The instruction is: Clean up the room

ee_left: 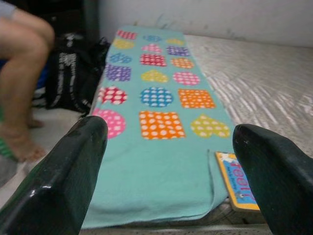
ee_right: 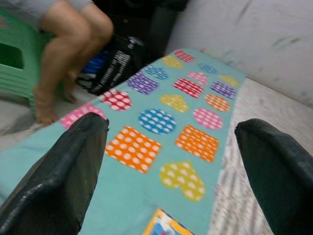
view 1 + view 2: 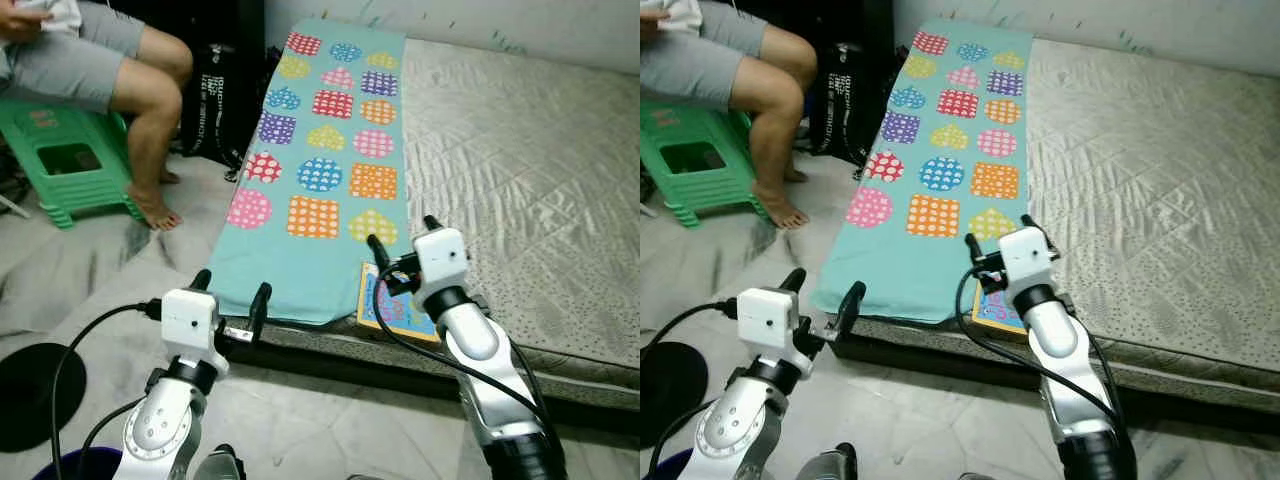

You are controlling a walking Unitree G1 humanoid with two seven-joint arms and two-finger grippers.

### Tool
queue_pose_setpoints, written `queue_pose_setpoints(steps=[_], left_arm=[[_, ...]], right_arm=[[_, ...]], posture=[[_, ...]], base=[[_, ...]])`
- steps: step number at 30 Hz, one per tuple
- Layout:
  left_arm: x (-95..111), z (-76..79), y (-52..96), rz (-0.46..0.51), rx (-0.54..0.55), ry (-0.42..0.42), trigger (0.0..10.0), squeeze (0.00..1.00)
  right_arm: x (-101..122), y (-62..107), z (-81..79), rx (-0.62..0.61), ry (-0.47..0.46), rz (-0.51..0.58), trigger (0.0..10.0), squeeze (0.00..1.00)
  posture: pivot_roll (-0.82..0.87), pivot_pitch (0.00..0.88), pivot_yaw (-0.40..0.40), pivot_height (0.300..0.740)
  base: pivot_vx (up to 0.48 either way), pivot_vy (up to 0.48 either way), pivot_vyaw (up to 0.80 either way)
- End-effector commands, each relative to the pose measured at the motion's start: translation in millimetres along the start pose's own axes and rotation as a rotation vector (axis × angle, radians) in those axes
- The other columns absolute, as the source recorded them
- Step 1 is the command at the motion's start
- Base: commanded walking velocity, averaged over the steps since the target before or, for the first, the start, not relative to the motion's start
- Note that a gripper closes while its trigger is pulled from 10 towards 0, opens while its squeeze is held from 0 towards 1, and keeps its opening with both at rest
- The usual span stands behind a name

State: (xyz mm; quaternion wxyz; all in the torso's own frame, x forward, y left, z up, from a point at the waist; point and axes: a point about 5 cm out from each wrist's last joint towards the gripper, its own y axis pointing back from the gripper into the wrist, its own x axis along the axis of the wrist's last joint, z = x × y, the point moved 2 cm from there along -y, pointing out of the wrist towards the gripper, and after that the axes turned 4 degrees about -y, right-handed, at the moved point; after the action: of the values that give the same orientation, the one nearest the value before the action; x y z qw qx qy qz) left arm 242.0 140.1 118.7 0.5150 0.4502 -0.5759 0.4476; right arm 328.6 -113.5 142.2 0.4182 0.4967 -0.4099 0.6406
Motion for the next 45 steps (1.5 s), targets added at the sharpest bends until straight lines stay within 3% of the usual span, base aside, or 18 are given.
queue_pose_setpoints(steps=[1, 7, 12, 19, 27, 34, 45], left_arm=[[5, -4.7, 4.2, 0.018, 0.041, -0.018, 10.0, 0.0], [9, -14.8, 4.4, 0.018, 0.081, -0.038, 10.0, 0.0], [10, -16.0, 5.4, 0.017, 0.079, -0.037, 10.0, 0.0], [9, -1.6, -7.2, 0.023, -0.006, 0.002, 10.0, 0.0], [12, 1.7, -15.9, 0.033, -0.087, 0.012, 10.0, 0.0], [11, -1.3, -15.2, 0.032, -0.089, 0.005, 10.0, 0.0], [10, -4.3, -11.3, 0.028, -0.075, -0.005, 10.0, 0.0]], right_arm=[[-2, -5.7, -8.1, 0.042, -0.018, -0.002, 10.0, 0.0], [1, -17.1, -21.9, 0.075, -0.041, 0.015, 10.0, 0.0], [2, -15.2, -27.1, 0.076, -0.051, 0.031, 10.0, 0.0], [-3, -6.1, -15.9, 0.038, -0.023, 0.025, 10.0, 0.0], [-7, -0.8, -1.1, -0.036, -0.009, 0.019, 10.0, 0.0], [-10, 1.5, -6.3, -0.024, -0.014, 0.009, 10.0, 0.0], [-6, -8.4, -11.6, 0.001, -0.018, 0.024, 10.0, 0.0]], posture=[[0.18, 0.204, -0.144, 0.74], [0.2, 0.232, -0.141, 0.74], [0.16, 0.235, -0.127, 0.74], [0.12, 0.229, -0.086, 0.74], [0.1, 0.228, -0.043, 0.74], [0.12, 0.222, -0.05, 0.74], [0.14, 0.213, -0.062, 0.74]], base=[[0.0, 0.0, 0.0], [0.0, 0.0, 0.0], [0.0, 0.0, 0.0], [0.0, 0.0, 0.0], [0.03, 0.0, 0.0], [0.279, 0.0, 0.0], [0.346, 0.0, 0.0]])
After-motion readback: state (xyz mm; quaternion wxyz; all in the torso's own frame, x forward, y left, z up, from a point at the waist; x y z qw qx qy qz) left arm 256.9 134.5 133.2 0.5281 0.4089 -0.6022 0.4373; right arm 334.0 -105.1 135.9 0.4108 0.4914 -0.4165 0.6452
